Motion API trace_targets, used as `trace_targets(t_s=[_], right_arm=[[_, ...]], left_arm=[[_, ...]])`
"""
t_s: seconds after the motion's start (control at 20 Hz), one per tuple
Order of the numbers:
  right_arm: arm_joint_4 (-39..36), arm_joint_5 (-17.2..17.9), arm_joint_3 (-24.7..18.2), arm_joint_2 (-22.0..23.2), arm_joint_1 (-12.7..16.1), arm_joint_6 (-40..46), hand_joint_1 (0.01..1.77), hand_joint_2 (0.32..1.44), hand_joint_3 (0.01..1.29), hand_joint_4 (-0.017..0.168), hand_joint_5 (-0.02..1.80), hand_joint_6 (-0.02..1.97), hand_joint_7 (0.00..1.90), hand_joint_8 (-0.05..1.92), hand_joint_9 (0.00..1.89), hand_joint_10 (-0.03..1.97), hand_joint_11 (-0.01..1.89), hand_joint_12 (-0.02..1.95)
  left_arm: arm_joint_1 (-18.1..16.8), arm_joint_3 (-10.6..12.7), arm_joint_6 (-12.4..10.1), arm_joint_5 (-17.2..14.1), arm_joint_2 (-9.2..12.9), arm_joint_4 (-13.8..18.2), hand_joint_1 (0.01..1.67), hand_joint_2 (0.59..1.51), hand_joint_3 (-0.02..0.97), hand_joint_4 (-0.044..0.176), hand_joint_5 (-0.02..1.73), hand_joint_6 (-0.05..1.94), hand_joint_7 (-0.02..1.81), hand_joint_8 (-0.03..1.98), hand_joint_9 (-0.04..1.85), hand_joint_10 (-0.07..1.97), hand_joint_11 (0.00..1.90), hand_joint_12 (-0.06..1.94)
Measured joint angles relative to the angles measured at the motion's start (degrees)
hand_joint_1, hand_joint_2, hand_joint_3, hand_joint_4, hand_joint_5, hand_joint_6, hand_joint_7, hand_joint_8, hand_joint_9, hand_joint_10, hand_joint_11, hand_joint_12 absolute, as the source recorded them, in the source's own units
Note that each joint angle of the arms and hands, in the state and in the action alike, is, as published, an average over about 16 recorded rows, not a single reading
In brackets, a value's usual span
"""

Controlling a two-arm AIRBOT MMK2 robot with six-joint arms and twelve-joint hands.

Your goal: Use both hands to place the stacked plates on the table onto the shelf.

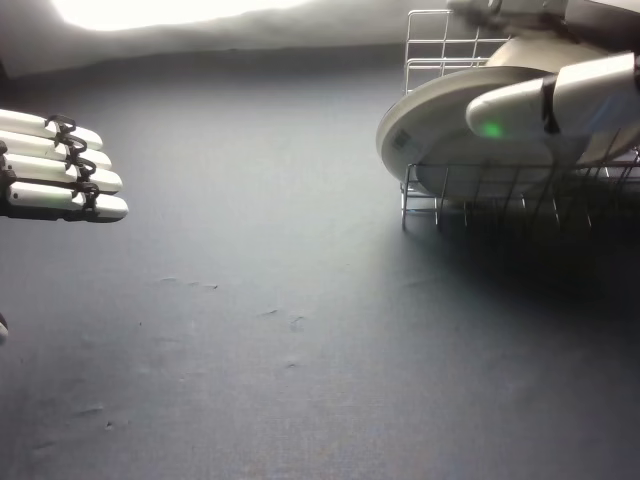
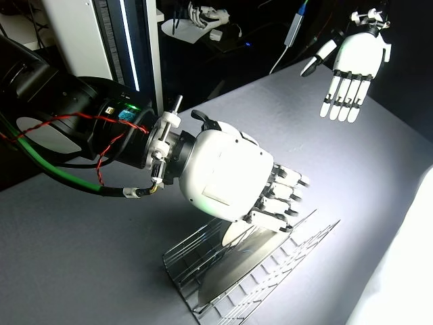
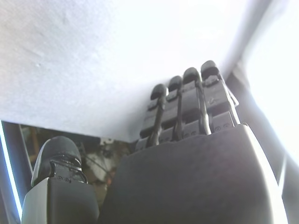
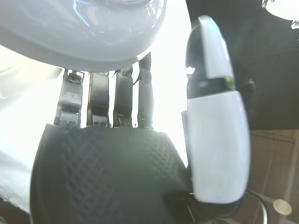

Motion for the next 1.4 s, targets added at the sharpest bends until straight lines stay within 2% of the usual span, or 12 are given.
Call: trace_targets(t_s=[0.15, 0.4, 0.65, 1.0, 1.25, 1.4], right_arm=[[-2.15, 0.74, -0.12, 0.02, 0.27, 0.00, 0.80, 0.96, 0.01, -0.004, 0.20, 0.04, 0.22, 0.00, 0.16, 0.11, 0.03, 0.42], [-11.52, 3.41, -0.39, 0.06, 0.75, -0.03, 0.60, 0.91, 0.01, -0.003, 0.03, 0.01, 0.03, -0.01, 0.03, 0.00, 0.01, 0.03], [-27.38, 9.19, -0.65, 0.09, 0.78, -0.55, 0.53, 0.89, 0.01, -0.002, 0.02, 0.01, 0.02, -0.01, 0.02, -0.01, 0.02, 0.00], [-51.93, 21.28, -0.81, 0.35, 0.04, -2.41, 0.52, 0.89, 0.01, 0.002, 0.02, 0.01, 0.02, 0.00, 0.02, -0.01, 0.02, 0.00], [-62.27, 28.66, -0.77, 1.01, -0.77, -4.07, 0.56, 0.88, 0.01, 0.004, 0.01, 0.01, 0.02, 0.00, 0.02, -0.01, 0.02, 0.00], [-65.01, 31.33, -0.75, 1.36, -1.04, -4.78, 0.58, 0.87, 0.01, 0.005, 0.01, 0.01, 0.02, 0.00, 0.02, -0.01, 0.02, 0.00]], left_arm=[[0.04, -0.13, -0.29, -0.17, -0.05, 0.00, 0.01, 1.063, 0.011, 0.001, 0.03, 0.01, 0.02, 0.00, 0.02, 0.01, 0.02, 0.01], [0.12, -0.99, -1.35, -0.91, -0.14, 0.01, 0.01, 1.065, 0.011, 0.001, 0.03, 0.01, 0.02, 0.00, 0.02, 0.01, 0.02, 0.01], [0.02, -2.62, -2.71, -2.23, -0.22, 0.08, 0.01, 1.067, 0.010, 0.001, 0.02, 0.01, 0.02, 0.00, 0.02, 0.01, 0.02, 0.01], [-0.24, -5.50, -4.62, -3.68, -0.14, 0.13, 0.01, 1.069, 0.010, 0.001, 0.01, 0.01, 0.02, 0.00, 0.02, 0.01, 0.02, 0.01], [-0.31, -7.13, -5.29, -3.98, 0.01, 0.18, 0.01, 1.068, 0.010, 0.001, 0.02, 0.01, 0.02, 0.00, 0.02, 0.00, 0.02, 0.01], [-0.22, -7.67, -5.52, -3.87, 0.08, 0.18, 0.01, 1.067, 0.010, 0.001, 0.02, 0.01, 0.02, 0.00, 0.01, 0.00, 0.02, 0.01]])
